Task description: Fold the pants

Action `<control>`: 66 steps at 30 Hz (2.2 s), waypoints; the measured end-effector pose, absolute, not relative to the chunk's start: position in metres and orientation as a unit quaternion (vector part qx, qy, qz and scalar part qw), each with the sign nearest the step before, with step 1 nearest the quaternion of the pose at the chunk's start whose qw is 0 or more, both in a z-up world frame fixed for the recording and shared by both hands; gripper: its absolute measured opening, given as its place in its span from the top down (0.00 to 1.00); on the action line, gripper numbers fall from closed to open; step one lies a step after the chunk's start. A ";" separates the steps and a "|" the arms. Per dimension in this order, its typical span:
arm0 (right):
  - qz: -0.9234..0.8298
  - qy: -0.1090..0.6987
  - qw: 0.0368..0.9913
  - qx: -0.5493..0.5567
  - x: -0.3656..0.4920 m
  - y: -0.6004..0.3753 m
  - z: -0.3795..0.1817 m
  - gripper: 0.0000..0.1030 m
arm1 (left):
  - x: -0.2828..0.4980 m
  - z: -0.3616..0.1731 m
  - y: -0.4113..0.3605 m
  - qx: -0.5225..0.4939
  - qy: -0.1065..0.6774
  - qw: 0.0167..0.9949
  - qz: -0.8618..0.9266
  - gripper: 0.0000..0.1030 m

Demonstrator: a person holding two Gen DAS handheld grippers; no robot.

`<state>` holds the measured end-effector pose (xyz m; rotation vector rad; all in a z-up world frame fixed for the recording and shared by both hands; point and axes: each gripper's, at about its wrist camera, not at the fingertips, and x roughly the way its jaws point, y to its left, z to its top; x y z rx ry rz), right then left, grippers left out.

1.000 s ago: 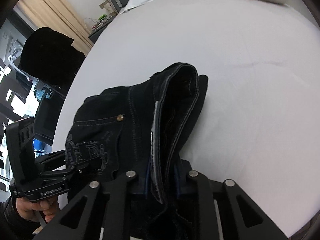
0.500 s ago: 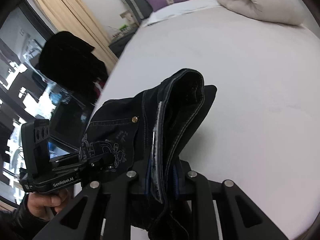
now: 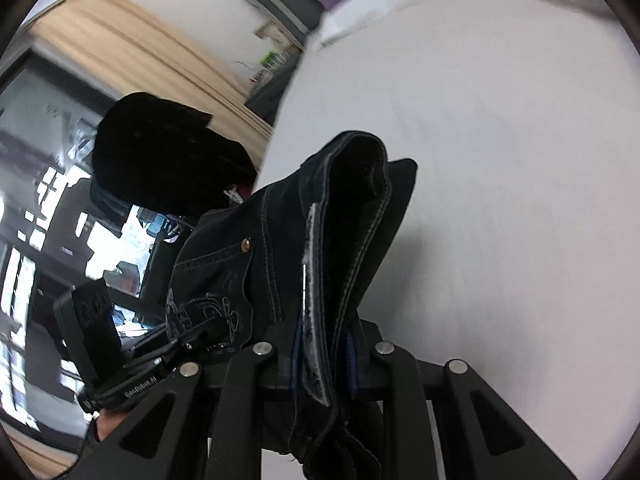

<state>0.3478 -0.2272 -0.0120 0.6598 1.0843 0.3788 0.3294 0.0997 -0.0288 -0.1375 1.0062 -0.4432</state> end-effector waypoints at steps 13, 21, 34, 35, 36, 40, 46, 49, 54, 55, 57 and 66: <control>0.168 0.471 0.754 0.425 0.313 -0.269 -0.090 0.46 | 0.342 -0.092 0.148 -0.148 0.447 0.856 -0.212 0.35; 0.063 0.435 0.839 0.320 0.235 -0.279 -0.023 0.36 | 0.236 -0.003 0.149 -0.063 0.332 0.936 -0.102 0.23; -0.039 0.071 0.990 0.119 0.061 -0.220 0.232 0.00 | 0.032 0.187 0.113 0.010 0.097 0.995 0.038 0.00; -0.047 0.059 0.991 0.110 0.052 -0.215 0.245 0.00 | 0.026 0.194 0.112 0.007 0.101 0.994 0.046 0.00; -0.052 0.048 0.992 0.102 0.038 -0.211 0.256 0.00 | 0.018 0.198 0.112 0.003 0.105 0.993 0.058 0.00; -0.035 0.023 0.994 0.099 -0.005 -0.202 0.279 0.00 | -0.012 0.200 0.114 -0.017 0.127 0.989 0.068 0.00; -0.036 0.120 0.988 0.089 -0.024 -0.181 0.244 0.00 | -0.027 0.155 0.106 -0.035 0.239 0.969 0.045 0.00; -0.038 0.192 0.977 0.088 -0.021 -0.167 0.201 0.00 | -0.025 0.119 0.099 -0.040 0.295 0.954 0.046 0.00; -0.047 0.261 0.958 0.105 -0.019 -0.156 0.154 0.00 | -0.022 0.066 0.092 -0.046 0.354 0.933 0.043 0.00; -0.045 0.273 0.955 0.109 -0.018 -0.154 0.149 0.00 | -0.022 0.060 0.091 -0.045 0.361 0.930 0.043 0.00; -0.041 0.283 0.952 0.109 -0.019 -0.149 0.140 0.00 | -0.019 0.047 0.088 -0.044 0.365 0.929 0.046 0.00; -0.019 0.310 0.948 0.075 -0.010 -0.128 0.129 0.00 | -0.002 0.021 0.088 -0.041 0.382 0.922 0.047 0.00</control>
